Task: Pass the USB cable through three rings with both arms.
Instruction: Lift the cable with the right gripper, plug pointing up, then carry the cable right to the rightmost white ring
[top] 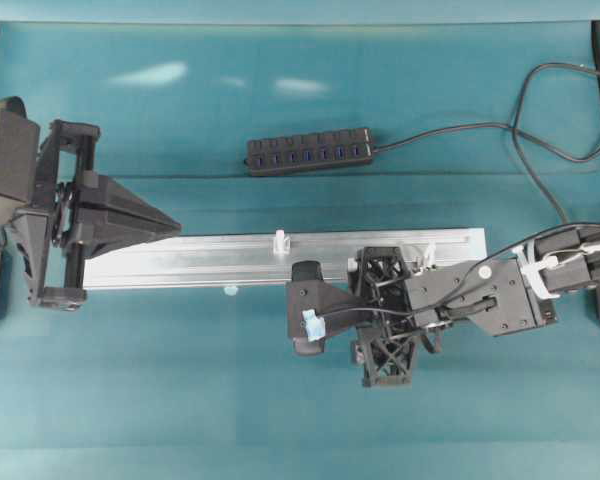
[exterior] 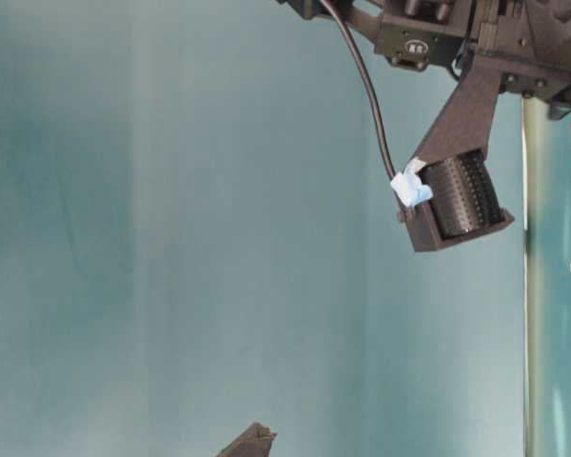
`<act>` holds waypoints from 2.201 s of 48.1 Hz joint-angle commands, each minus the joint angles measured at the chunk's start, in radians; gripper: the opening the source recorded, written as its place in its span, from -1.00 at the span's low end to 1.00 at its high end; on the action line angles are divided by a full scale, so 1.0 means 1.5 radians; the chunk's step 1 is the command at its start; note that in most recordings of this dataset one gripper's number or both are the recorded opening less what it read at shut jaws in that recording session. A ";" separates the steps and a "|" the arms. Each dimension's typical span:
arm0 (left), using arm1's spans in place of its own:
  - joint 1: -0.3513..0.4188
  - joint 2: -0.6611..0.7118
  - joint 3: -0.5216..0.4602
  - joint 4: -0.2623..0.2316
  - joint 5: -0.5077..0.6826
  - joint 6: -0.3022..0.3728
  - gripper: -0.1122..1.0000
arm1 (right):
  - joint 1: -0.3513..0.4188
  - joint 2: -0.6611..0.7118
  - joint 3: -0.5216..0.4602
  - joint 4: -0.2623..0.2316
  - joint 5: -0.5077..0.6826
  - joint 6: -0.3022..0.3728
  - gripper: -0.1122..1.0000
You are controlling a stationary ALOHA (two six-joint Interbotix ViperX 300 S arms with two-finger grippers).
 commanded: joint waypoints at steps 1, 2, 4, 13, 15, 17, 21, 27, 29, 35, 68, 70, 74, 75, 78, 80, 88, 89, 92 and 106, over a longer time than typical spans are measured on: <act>-0.003 -0.003 -0.009 0.002 -0.006 -0.001 -0.76 | -0.009 0.006 0.003 -0.004 -0.005 0.001 -0.63; -0.003 -0.004 -0.009 0.001 -0.006 -0.001 -0.76 | -0.009 0.006 0.003 -0.004 -0.004 0.001 -0.67; -0.002 -0.003 -0.010 0.002 -0.007 -0.001 -0.76 | -0.009 0.006 0.003 -0.004 -0.004 0.002 -0.72; -0.003 -0.003 -0.012 0.001 -0.007 -0.001 -0.76 | -0.009 0.005 0.002 -0.004 -0.005 0.002 -0.76; -0.003 -0.004 -0.012 0.001 -0.007 -0.001 -0.76 | -0.008 0.005 0.001 -0.004 -0.007 0.002 -0.77; -0.002 -0.003 -0.012 0.001 -0.007 -0.001 -0.76 | -0.008 0.004 0.000 -0.004 -0.008 0.002 -0.77; -0.003 -0.003 -0.013 0.001 -0.007 -0.002 -0.76 | -0.005 0.002 -0.002 -0.004 -0.008 0.002 -0.77; -0.003 -0.003 -0.015 0.001 -0.007 -0.003 -0.76 | -0.001 -0.006 -0.005 -0.004 -0.007 0.002 -0.82; -0.003 -0.003 -0.017 0.002 -0.008 -0.003 -0.76 | -0.001 -0.010 -0.006 -0.004 -0.007 0.002 -0.85; -0.002 -0.003 -0.024 0.002 -0.008 -0.003 -0.76 | -0.001 -0.017 -0.006 -0.004 -0.006 0.002 -0.93; -0.002 -0.003 -0.022 0.001 -0.008 0.000 -0.76 | -0.001 -0.020 -0.012 -0.003 -0.010 0.004 -0.93; -0.002 -0.003 -0.024 0.001 -0.008 0.000 -0.76 | -0.002 -0.025 -0.018 -0.003 -0.008 0.003 -0.93; -0.001 -0.003 -0.025 0.001 -0.008 0.001 -0.76 | -0.006 -0.042 -0.034 -0.003 -0.004 0.003 -0.93; -0.001 -0.004 -0.025 0.001 -0.008 0.001 -0.76 | -0.006 -0.047 -0.038 -0.002 -0.002 0.002 -0.93; -0.001 -0.005 -0.026 0.002 -0.008 0.000 -0.76 | -0.010 -0.062 -0.049 -0.003 0.007 -0.003 -0.93; -0.001 -0.005 -0.026 0.001 -0.008 0.001 -0.76 | -0.012 -0.074 -0.056 -0.003 0.017 -0.004 -0.93; -0.002 -0.004 -0.027 0.001 -0.008 0.001 -0.76 | -0.017 -0.117 -0.089 -0.005 0.108 -0.022 -0.93; -0.001 -0.004 -0.028 0.001 -0.008 0.001 -0.76 | -0.016 -0.122 -0.093 -0.005 0.120 -0.027 -0.93; -0.001 -0.005 -0.028 0.001 -0.008 0.001 -0.76 | -0.018 -0.136 -0.106 -0.006 0.152 -0.036 -0.93; -0.001 -0.005 -0.029 0.001 -0.008 -0.001 -0.76 | -0.026 -0.184 -0.150 -0.041 0.272 -0.052 -0.93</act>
